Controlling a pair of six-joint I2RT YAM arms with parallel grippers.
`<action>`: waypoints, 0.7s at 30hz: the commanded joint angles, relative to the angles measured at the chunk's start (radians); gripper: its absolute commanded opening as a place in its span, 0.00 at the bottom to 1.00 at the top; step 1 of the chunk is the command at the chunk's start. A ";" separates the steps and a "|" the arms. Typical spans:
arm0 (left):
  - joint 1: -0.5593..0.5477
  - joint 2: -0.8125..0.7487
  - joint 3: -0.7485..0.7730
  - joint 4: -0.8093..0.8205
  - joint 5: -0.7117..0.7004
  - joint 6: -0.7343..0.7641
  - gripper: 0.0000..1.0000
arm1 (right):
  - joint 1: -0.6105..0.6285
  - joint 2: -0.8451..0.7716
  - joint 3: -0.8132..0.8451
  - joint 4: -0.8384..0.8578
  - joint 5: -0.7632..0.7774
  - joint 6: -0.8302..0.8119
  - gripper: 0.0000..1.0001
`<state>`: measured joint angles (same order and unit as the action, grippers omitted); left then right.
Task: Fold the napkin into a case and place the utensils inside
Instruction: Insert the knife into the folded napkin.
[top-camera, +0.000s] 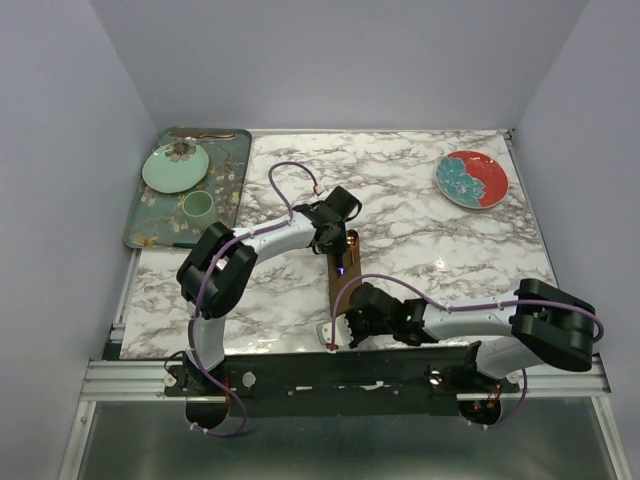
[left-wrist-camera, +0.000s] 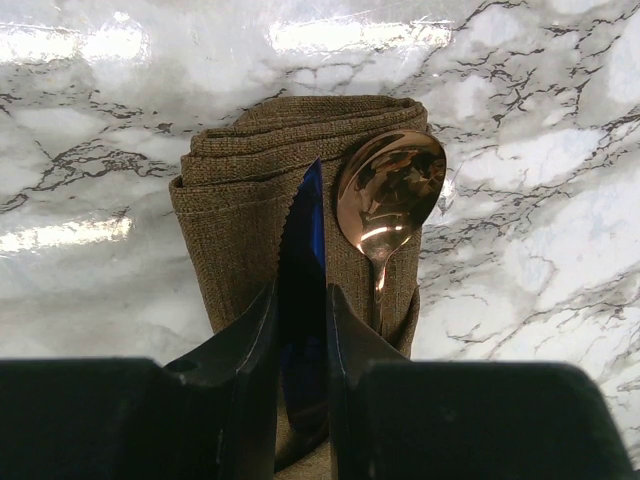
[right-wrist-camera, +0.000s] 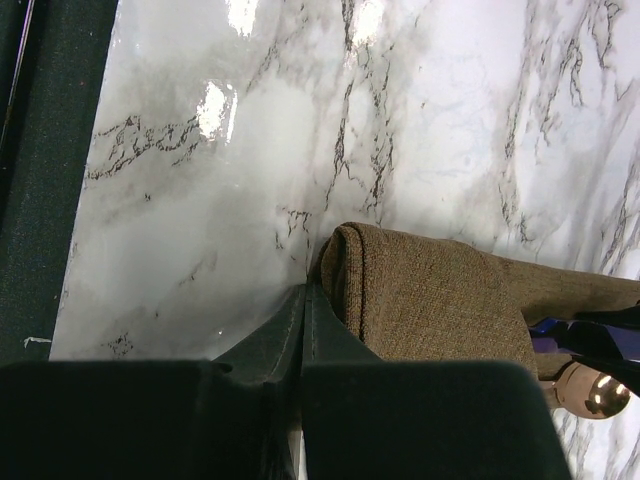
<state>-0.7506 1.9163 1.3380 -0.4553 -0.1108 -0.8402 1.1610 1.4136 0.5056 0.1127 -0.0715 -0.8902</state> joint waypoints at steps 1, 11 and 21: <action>-0.021 -0.023 -0.022 -0.046 0.051 -0.026 0.01 | 0.002 0.031 0.010 -0.008 0.049 0.011 0.08; -0.021 -0.010 -0.002 -0.068 0.042 -0.022 0.25 | 0.002 0.024 0.005 -0.007 0.047 0.005 0.09; -0.003 -0.025 0.093 -0.094 -0.012 0.047 0.55 | 0.002 0.002 -0.013 -0.004 0.027 -0.023 0.10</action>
<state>-0.7597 1.9163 1.3804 -0.5217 -0.1009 -0.8291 1.1637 1.4139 0.5056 0.1154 -0.0666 -0.8955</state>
